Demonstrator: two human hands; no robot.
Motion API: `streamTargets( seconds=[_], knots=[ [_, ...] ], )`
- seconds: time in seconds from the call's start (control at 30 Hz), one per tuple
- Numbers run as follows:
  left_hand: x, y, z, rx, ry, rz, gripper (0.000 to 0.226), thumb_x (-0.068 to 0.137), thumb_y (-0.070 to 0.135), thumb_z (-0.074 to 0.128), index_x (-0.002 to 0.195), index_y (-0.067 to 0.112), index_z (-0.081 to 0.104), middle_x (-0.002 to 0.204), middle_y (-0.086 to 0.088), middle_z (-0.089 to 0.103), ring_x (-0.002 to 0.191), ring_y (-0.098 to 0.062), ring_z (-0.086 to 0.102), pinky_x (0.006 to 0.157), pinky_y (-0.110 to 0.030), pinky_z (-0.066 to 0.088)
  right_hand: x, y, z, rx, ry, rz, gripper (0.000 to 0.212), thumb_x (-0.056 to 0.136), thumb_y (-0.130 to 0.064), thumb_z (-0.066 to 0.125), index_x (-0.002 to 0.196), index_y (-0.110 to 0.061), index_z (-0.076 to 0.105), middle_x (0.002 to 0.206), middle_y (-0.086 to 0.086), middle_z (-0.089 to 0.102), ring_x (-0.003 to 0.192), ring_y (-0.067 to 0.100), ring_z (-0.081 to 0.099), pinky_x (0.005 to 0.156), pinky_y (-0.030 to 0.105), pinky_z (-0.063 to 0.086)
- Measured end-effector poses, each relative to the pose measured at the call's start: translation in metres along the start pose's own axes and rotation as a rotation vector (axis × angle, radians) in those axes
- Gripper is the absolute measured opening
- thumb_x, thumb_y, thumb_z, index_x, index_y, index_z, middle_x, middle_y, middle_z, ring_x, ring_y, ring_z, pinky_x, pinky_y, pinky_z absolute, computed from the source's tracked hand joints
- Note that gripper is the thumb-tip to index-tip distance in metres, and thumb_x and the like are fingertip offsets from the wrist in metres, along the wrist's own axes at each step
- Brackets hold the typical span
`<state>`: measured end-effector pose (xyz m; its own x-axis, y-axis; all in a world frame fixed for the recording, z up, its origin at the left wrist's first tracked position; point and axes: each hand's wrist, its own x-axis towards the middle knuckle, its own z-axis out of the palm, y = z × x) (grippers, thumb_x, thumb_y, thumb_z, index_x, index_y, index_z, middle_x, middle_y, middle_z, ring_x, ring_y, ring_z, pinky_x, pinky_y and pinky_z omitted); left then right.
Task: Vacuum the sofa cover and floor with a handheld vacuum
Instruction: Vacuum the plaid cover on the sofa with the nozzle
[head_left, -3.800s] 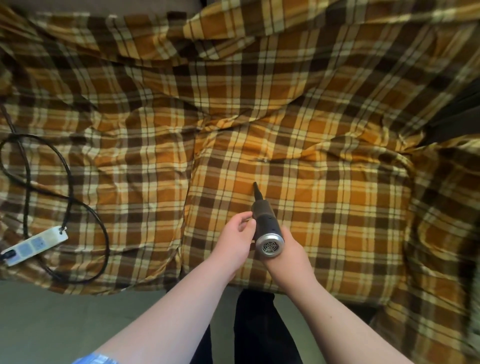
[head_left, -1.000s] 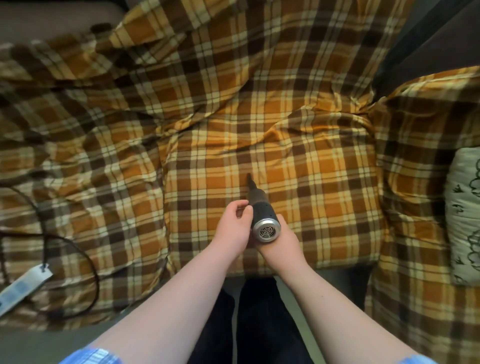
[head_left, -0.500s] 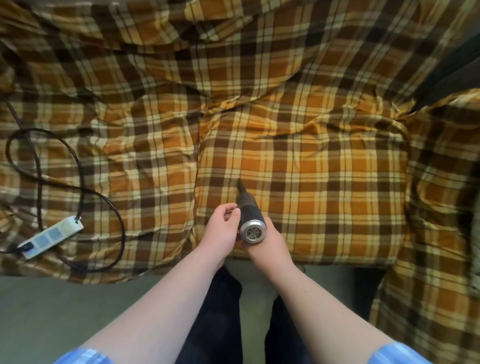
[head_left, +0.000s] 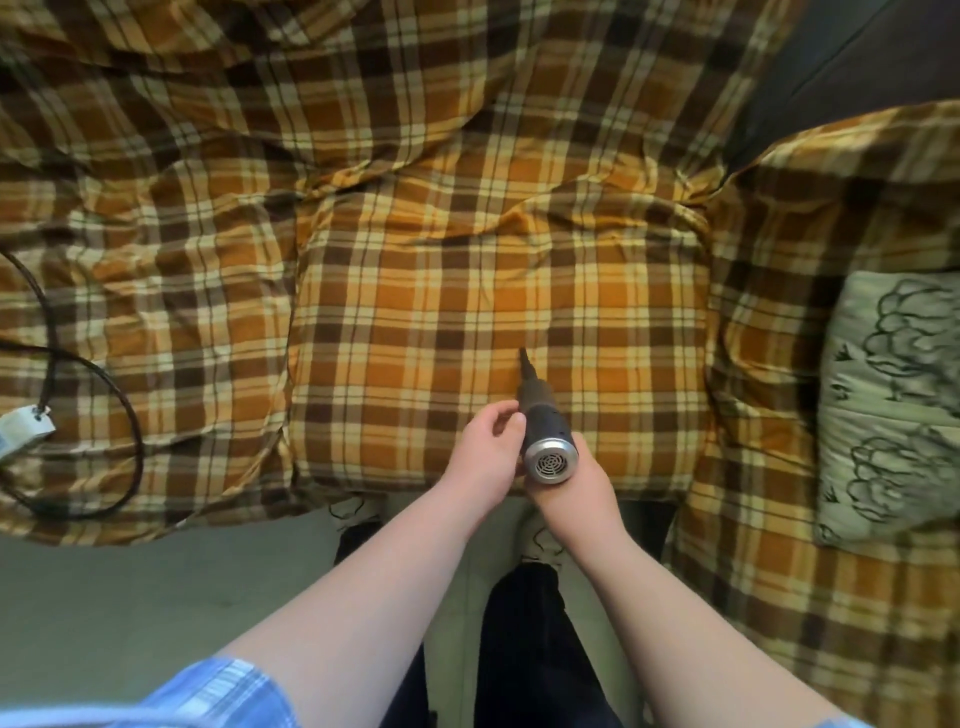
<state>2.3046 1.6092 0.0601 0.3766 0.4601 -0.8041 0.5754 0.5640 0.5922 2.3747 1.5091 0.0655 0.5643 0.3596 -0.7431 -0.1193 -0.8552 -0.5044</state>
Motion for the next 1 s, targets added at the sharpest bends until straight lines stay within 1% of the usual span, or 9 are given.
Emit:
streamTargets(
  seconds=[0.1, 0.17, 0.33, 0.53, 0.63, 0.77, 0.87, 0.93, 1.0],
  knots=[
    [-0.005, -0.007, 0.047, 0.038, -0.034, -0.013, 0.047, 0.089, 0.045, 0.051, 0.132, 0.026, 0.056, 0.129, 0.001, 0.061, 0.116, -0.021, 0.061, 0.098, -0.047, 0.053, -0.001, 0.027, -0.039, 0.027, 0.027, 0.01, 0.033, 0.08, -0.042, 0.076, 0.102, -0.039, 0.052, 0.092, -0.01, 0.068, 0.081, 0.01, 0.066, 0.068, 0.03, 0.054],
    [-0.01, -0.01, 0.074, 0.041, -0.05, -0.01, 0.05, 0.084, 0.05, 0.05, 0.129, 0.03, 0.056, 0.128, 0.003, 0.061, 0.116, -0.018, 0.061, 0.098, -0.046, 0.053, -0.001, 0.043, -0.061, 0.028, 0.049, 0.018, 0.03, 0.082, -0.043, 0.075, 0.102, -0.037, 0.053, 0.09, -0.009, 0.069, 0.079, 0.009, 0.066, 0.065, 0.029, 0.053],
    [-0.023, -0.01, 0.118, 0.068, -0.093, -0.016, 0.041, 0.095, 0.04, 0.049, 0.134, 0.028, 0.054, 0.132, 0.003, 0.059, 0.119, -0.017, 0.059, 0.099, -0.044, 0.052, -0.004, 0.073, -0.098, 0.012, 0.056, 0.045, 0.024, 0.084, -0.038, 0.072, 0.096, -0.032, 0.052, 0.085, -0.006, 0.068, 0.074, 0.012, 0.065, 0.058, 0.029, 0.047],
    [-0.026, -0.023, 0.138, 0.103, -0.107, 0.004, 0.052, 0.085, 0.051, 0.046, 0.132, 0.03, 0.056, 0.131, 0.006, 0.06, 0.119, -0.015, 0.059, 0.101, -0.043, 0.051, -0.007, 0.094, -0.101, 0.066, 0.105, 0.061, 0.028, 0.084, -0.036, 0.075, 0.103, -0.031, 0.055, 0.09, -0.009, 0.068, 0.079, 0.01, 0.065, 0.062, 0.027, 0.05],
    [-0.031, -0.03, 0.121, 0.093, -0.094, 0.012, 0.046, 0.088, 0.049, 0.047, 0.13, 0.031, 0.055, 0.129, 0.005, 0.061, 0.116, -0.015, 0.06, 0.099, -0.042, 0.052, -0.012, 0.094, -0.084, 0.064, 0.088, 0.06, 0.029, 0.083, -0.038, 0.076, 0.103, -0.034, 0.055, 0.09, -0.008, 0.069, 0.082, 0.012, 0.067, 0.067, 0.03, 0.054],
    [-0.035, -0.044, 0.066, 0.081, -0.031, 0.003, 0.035, 0.101, 0.033, 0.045, 0.135, 0.025, 0.051, 0.126, 0.005, 0.059, 0.111, -0.014, 0.06, 0.088, -0.029, 0.054, -0.022, 0.074, -0.035, 0.018, 0.023, 0.021, 0.031, 0.082, -0.04, 0.077, 0.102, -0.038, 0.054, 0.091, -0.01, 0.069, 0.081, 0.007, 0.067, 0.068, 0.026, 0.054],
    [-0.043, -0.057, 0.01, 0.045, 0.031, 0.002, 0.035, 0.093, 0.043, 0.048, 0.126, 0.033, 0.055, 0.124, 0.005, 0.063, 0.112, -0.016, 0.063, 0.097, -0.043, 0.054, -0.034, 0.052, 0.012, -0.047, -0.046, -0.002, 0.034, 0.081, -0.045, 0.075, 0.106, -0.037, 0.053, 0.091, -0.013, 0.067, 0.082, 0.007, 0.065, 0.074, 0.03, 0.057],
    [-0.047, -0.067, -0.028, 0.004, 0.088, -0.03, 0.039, 0.082, 0.051, 0.05, 0.118, 0.037, 0.056, 0.12, 0.004, 0.066, 0.111, -0.018, 0.065, 0.096, -0.046, 0.054, -0.042, 0.034, 0.041, -0.103, -0.098, -0.022, 0.035, 0.081, -0.046, 0.072, 0.107, -0.036, 0.051, 0.089, -0.011, 0.067, 0.08, 0.009, 0.064, 0.071, 0.033, 0.055],
    [-0.051, -0.074, -0.061, -0.041, 0.129, -0.048, 0.036, 0.086, 0.046, 0.052, 0.119, 0.033, 0.057, 0.119, 0.002, 0.066, 0.111, -0.019, 0.065, 0.094, -0.046, 0.056, -0.048, 0.018, 0.066, -0.163, -0.162, -0.044, 0.033, 0.081, -0.043, 0.069, 0.107, -0.034, 0.049, 0.088, -0.009, 0.066, 0.077, 0.011, 0.063, 0.065, 0.031, 0.051]
  ],
)
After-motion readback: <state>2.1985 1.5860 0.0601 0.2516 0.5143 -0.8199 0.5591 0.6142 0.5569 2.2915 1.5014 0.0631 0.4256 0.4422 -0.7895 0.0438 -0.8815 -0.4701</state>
